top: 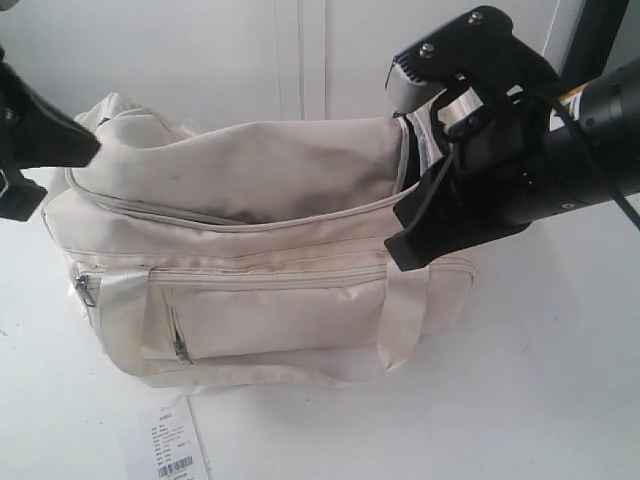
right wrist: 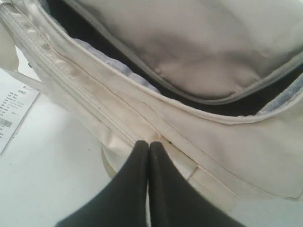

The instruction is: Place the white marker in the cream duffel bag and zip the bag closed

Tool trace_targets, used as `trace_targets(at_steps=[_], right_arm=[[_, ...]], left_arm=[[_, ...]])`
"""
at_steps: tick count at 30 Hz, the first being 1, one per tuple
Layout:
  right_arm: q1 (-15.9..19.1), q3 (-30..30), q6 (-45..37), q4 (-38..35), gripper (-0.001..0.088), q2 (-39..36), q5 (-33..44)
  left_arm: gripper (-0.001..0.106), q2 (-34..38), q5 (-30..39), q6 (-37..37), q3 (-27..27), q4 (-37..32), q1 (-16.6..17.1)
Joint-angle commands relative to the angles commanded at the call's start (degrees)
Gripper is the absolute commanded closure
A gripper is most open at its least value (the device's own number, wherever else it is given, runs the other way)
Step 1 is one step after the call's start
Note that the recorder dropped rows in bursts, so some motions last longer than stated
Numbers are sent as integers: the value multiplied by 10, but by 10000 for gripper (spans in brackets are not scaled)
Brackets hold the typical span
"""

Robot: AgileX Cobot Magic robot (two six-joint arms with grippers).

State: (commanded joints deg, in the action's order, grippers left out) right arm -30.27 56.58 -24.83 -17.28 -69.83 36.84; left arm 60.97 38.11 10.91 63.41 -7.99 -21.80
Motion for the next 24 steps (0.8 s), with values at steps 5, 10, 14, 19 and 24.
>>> trace_targets(at_steps=[5,10,14,19,24], right_arm=[[0,0,-9,-40,868,0,-1],[0,0,-79,-125,868,0,16],[0,1,-175,-223,868,-1,28],[0,37,-187,-243,868,-25,70],[0,84,-186,-243,868,-64,96]], left_arm=[[1053,7,36,-90,0,-140,4],[1053,30,1,-137,0,-140,80],[1053,55,-30,-81,0,17,136],[1053,91,-27,34,0,162,162],[1053,106,-51,44,0,224,208]])
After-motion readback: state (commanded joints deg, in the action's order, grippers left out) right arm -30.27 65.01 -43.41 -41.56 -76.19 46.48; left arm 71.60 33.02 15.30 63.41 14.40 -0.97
